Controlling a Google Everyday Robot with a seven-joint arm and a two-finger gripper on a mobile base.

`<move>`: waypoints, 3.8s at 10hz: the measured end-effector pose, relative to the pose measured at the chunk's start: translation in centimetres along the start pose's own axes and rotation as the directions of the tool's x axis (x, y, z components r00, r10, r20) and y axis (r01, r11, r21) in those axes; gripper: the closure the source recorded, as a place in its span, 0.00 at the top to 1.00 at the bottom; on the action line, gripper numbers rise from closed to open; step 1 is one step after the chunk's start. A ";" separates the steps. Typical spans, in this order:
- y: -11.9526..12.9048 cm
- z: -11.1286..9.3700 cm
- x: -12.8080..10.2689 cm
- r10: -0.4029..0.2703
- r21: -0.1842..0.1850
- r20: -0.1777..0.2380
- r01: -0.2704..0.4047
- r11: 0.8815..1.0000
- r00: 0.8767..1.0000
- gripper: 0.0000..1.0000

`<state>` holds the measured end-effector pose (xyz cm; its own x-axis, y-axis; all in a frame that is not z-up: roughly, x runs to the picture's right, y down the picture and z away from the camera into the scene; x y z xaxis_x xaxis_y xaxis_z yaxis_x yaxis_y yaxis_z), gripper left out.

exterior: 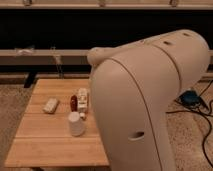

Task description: Stand the bottle upright

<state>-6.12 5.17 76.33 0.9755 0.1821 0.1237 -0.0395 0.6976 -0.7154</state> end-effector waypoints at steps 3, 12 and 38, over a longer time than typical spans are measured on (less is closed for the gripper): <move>-1.3 0.4 -0.4 -0.345 0.015 -0.027 0.346 0.938 0.938 0.77; -2.4 8.0 -3.6 -0.709 0.071 -0.275 0.749 0.658 0.649 0.77; -11.4 15.0 -3.0 -0.694 -0.068 -0.223 0.700 0.711 0.684 0.42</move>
<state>-11.89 7.05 94.47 0.7432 -0.5144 0.4279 0.6691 0.5768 -0.4687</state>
